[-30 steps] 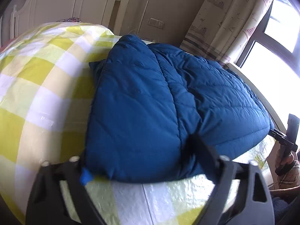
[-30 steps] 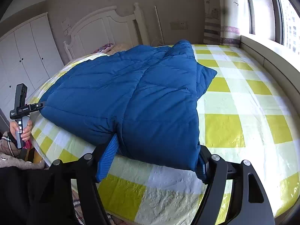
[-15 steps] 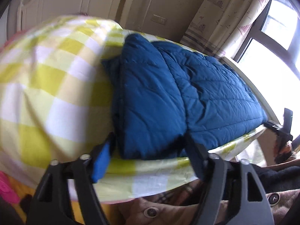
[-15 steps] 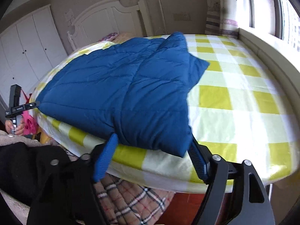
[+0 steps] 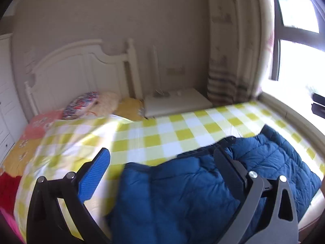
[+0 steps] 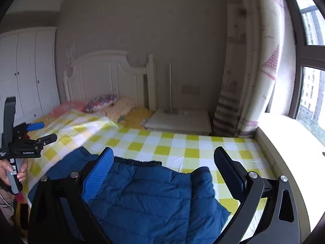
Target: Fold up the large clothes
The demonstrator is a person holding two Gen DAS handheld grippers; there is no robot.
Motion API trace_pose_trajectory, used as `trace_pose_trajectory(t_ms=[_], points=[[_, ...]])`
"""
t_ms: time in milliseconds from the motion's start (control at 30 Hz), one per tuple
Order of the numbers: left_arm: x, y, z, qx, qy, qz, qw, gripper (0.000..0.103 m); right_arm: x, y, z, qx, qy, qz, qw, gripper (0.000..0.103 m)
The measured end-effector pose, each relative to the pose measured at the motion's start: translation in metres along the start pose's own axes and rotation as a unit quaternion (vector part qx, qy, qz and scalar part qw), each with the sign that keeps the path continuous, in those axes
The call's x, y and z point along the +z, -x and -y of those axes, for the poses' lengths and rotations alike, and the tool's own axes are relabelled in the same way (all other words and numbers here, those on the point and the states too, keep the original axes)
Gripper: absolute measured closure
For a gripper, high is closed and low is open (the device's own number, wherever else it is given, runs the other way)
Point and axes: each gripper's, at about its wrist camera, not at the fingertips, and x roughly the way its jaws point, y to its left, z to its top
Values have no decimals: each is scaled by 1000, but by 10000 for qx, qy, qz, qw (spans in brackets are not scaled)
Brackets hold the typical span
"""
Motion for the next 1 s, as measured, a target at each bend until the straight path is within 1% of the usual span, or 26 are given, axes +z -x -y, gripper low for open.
trace_pose_trajectory(t_ms=[33, 67, 100, 133, 167, 200, 233, 267, 300, 467, 600, 733, 800, 833, 900, 933, 967, 1000], points=[[0, -30, 12, -52, -58, -298, 9995, 2, 0, -24, -6, -19, 86, -241, 9997, 6], [-2, -50, 17, -62, -36, -506, 9987, 2, -4, -59, -14, -78, 165, -693, 9974, 6], [-8, -79, 21, -93, 61, -817, 9966, 2, -12, -92, -19, -174, 205, -1100, 9936, 6], [-13, -98, 24, -118, 130, -1024, 9946, 2, -24, -118, -23, -231, 209, -1362, 9902, 6], [-28, -128, 26, -82, 175, -1311, 9912, 2, -38, -141, -25, -222, 185, -1607, 9866, 6], [-45, -151, 27, 6, 207, -1692, 9854, 2, -57, -165, -25, -215, 182, -1907, 9812, 6], [-55, -169, 23, -173, 484, -2090, 9766, 2, -85, -198, -23, -225, 74, -2584, 9658, 4], [-55, -169, 13, -323, 785, -2020, 9757, 2, -93, -206, -17, -96, -182, -2717, 9622, 4], [-54, -168, 11, -357, 844, -1989, 9757, 2, -91, -206, -12, -35, -312, -2634, 9642, 4], [-62, -164, 11, -330, 776, -1887, 9784, 2, -94, -197, -15, -98, -208, -2543, 9669, 4], [-61, -165, 12, -322, 764, -1856, 9791, 2, -95, -194, -12, -4, -345, -2632, 9641, 4], [-58, -166, 14, -322, 763, -1852, 9792, 2, -90, -197, -15, 12, -222, -2788, 9601, 4], [-57, -165, 14, -325, 763, -1858, 9791, 2, -84, -196, -21, -233, -194, -2883, 9571, 5], [-57, -166, 14, -323, 764, -1859, 9791, 2, -80, -192, -22, -338, -294, -2775, 9597, 5], [-57, -167, 14, -331, 765, -1866, 9789, 2, -67, -179, -26, -146, -519, -2332, 9709, 4], [-57, -167, 14, -332, 770, -1871, 9788, 2, -61, -177, -31, -48, -498, -2194, 9744, 4], [-57, -167, 14, -337, 775, -1872, 9787, 2, -60, -182, -37, -134, -345, -2249, 9737, 5], [-57, -167, 14, -342, 779, -1870, 9787, 2, -63, -194, -43, -310, -127, -2416, 9698, 4]])
